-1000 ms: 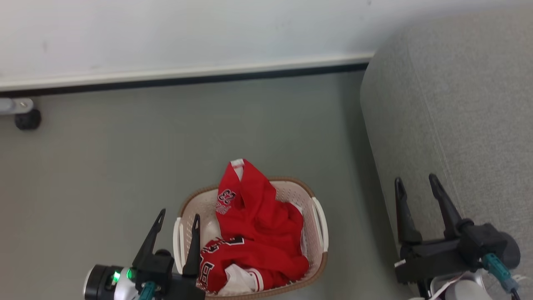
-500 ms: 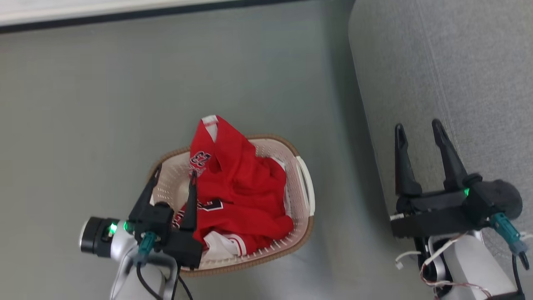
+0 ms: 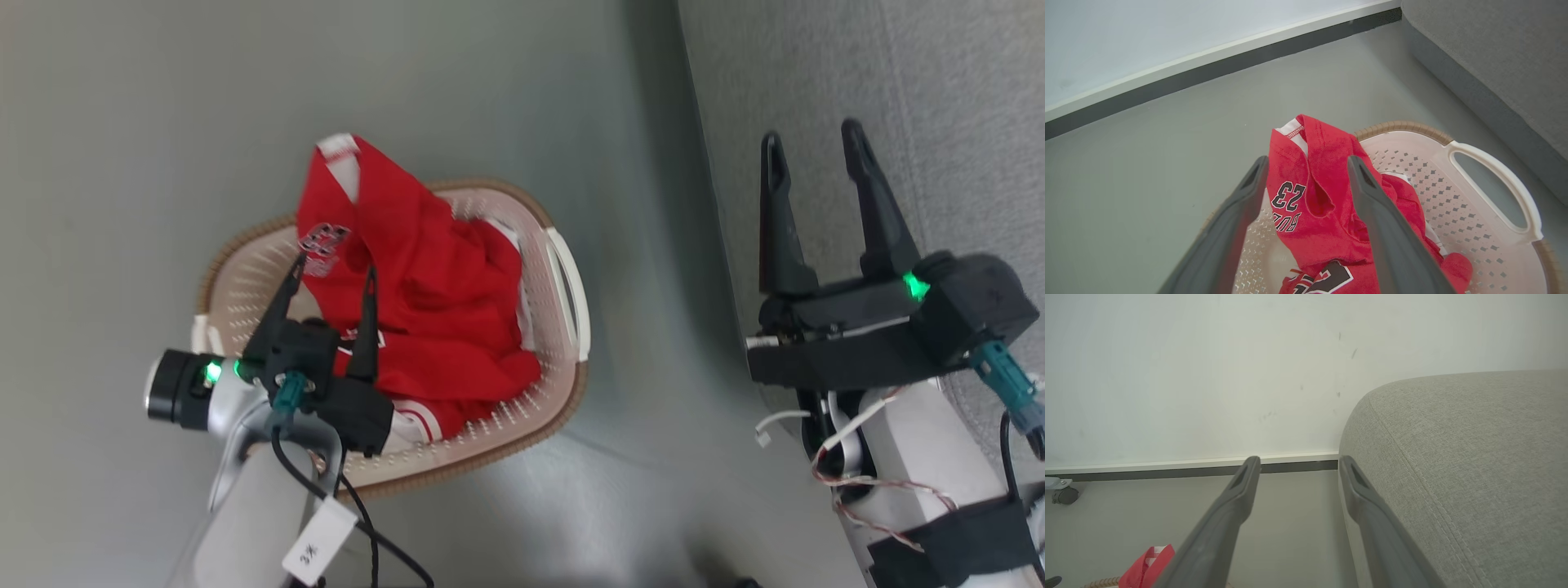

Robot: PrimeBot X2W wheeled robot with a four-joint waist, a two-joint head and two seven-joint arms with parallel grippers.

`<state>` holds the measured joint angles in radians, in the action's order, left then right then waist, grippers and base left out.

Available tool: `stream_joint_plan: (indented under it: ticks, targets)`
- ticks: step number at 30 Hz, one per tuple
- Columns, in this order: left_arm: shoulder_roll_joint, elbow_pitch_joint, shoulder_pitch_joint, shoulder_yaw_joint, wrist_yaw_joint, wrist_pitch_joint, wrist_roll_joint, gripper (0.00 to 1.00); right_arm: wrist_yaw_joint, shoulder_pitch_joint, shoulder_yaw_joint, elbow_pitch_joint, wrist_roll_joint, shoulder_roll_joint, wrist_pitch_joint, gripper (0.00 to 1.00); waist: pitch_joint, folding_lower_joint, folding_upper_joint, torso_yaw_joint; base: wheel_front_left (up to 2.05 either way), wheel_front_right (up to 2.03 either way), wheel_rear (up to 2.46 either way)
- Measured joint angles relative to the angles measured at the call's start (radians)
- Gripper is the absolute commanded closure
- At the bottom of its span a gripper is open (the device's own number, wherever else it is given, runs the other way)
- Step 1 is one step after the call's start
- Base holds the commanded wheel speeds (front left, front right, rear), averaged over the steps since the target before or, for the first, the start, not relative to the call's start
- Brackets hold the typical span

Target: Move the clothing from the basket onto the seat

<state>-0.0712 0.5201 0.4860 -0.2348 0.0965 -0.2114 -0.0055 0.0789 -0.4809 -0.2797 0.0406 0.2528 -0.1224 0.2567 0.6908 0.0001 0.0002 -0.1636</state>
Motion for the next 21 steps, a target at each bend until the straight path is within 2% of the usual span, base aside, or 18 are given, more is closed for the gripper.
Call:
stream_joint_plan:
  ticks: [9, 21]
  targets:
    - [-0.005, 0.096, 0.066, 0.016, 0.0, -0.002, -0.001, 0.0, -0.011, -0.051, -0.007, 0.033, -0.003, 0.014, 0.0, 0.0, 0.112, 0.0, 0.0, -0.048, 0.0, 0.0, 0.0]
    - [-0.009, 0.192, 0.142, 0.067, 0.001, -0.011, -0.038, 0.0, -0.021, -0.071, -0.007, 0.053, -0.007, 0.024, 0.0, 0.0, 0.18, -0.0001, -0.0002, -0.093, 0.0, 0.0, 0.0]
